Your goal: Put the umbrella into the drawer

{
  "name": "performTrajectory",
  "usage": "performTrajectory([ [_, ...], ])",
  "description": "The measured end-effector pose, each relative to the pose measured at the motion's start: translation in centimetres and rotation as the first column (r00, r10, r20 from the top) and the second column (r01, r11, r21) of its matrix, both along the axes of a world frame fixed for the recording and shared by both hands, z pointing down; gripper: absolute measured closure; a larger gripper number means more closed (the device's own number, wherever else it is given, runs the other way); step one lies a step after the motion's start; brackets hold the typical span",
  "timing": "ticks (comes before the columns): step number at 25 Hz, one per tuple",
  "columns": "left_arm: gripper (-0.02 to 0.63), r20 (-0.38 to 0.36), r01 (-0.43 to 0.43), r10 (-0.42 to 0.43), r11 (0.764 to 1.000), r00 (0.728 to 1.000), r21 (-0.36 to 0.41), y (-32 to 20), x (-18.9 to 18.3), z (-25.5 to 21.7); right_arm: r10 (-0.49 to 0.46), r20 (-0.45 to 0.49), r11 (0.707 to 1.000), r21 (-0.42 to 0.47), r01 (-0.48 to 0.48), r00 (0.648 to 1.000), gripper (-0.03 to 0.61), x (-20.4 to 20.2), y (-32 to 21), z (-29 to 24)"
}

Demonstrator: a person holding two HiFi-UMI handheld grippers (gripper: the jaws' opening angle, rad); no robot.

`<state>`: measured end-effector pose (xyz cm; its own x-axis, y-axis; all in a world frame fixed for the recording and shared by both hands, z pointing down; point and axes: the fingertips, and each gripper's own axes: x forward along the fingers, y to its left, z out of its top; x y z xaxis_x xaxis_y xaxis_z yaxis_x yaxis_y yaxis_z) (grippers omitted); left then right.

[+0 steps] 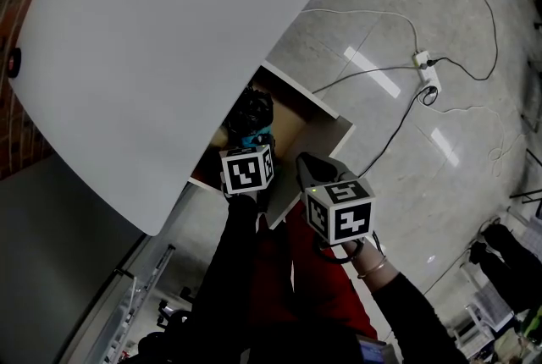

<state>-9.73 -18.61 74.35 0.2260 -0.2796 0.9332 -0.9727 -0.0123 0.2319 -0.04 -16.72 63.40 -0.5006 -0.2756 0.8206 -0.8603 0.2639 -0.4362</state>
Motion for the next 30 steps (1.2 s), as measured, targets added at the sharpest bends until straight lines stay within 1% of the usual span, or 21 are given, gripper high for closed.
performTrajectory([
  [5, 0.339, 0.024, 0.016, -0.016, 1.000, 1.000, -0.001, 0.1, -0.2, -0.4, 0.010, -0.006, 1.000, -0.006, -0.010, 1.000, 0.572, 0.1, 0.1, -0.3],
  [10, 0.319, 0.034, 0.056, -0.057, 0.998, 0.998, 0.025, 0.0, -0.5, -1.1, 0.035, 0.000, 0.999, -0.014, -0.035, 0.999, 0.572, 0.2, 0.3, -0.7],
  [15, 0.319, 0.040, 0.061, -0.063, 0.997, 0.997, 0.045, 0.2, -0.5, -2.1, 0.046, 0.005, 0.999, -0.012, -0.046, 0.999, 0.572, 0.1, 0.5, -1.0],
  [21, 0.319, 0.042, 0.057, -0.062, 0.993, 0.997, 0.107, 0.0, -0.5, -3.9, 0.052, 0.005, 0.999, 0.001, -0.052, 0.999, 0.572, -0.2, 1.0, -1.6],
  [26, 0.322, 0.029, 0.057, -0.062, 0.987, 0.998, 0.149, 0.1, -0.2, -5.6, 0.052, 0.008, 0.999, 0.014, -0.052, 0.999, 0.572, -0.3, 1.4, -2.3],
  [30, 0.342, 0.014, 0.054, -0.057, 0.983, 0.998, 0.178, 0.4, -0.1, -7.0, 0.058, 0.013, 0.998, 0.031, -0.058, 0.998, 0.572, -0.4, 1.8, -3.0],
])
